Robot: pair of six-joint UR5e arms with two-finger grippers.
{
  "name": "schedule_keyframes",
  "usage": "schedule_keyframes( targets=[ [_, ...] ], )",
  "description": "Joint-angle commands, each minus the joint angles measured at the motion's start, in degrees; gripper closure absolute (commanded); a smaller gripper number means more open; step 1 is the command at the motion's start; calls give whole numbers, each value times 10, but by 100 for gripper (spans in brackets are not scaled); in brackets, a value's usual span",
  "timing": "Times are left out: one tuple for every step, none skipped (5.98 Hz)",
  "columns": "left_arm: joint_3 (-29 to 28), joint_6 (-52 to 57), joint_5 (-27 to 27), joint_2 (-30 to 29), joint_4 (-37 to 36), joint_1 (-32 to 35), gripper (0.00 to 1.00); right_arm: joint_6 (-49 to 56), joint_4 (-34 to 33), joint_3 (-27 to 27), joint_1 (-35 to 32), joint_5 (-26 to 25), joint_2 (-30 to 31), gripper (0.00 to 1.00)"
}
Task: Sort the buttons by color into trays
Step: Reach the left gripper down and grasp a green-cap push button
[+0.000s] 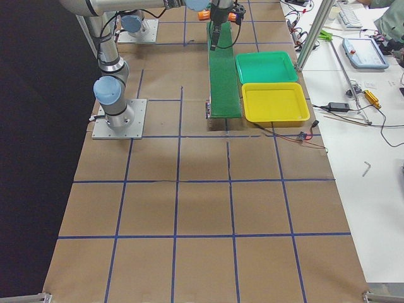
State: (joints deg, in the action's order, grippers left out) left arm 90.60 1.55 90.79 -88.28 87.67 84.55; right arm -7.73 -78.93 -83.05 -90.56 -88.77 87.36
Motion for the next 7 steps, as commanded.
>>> schedule_keyframes(
  targets=[
    [3,3,0,4,2,-6,1,0,1,0,0,0,-1,0],
    [0,25,-1,3,-1,-33,1,0,0,0,0,0,-1,0],
    [2,28,0,-4,3,-63,1,0,0,0,0,0,-1,0],
    [4,32,2,-11,0,-103,1,0,0,0,0,0,0,0],
    [3,45,27,-22,-6,-154,1,0,1,0,-1,0,0,0],
    [2,132,30,-48,-9,-214,1,0,0,0,-1,0,0,0],
    [2,209,29,-70,-12,-260,1,0,1,0,-1,0,0,0]
  ],
)
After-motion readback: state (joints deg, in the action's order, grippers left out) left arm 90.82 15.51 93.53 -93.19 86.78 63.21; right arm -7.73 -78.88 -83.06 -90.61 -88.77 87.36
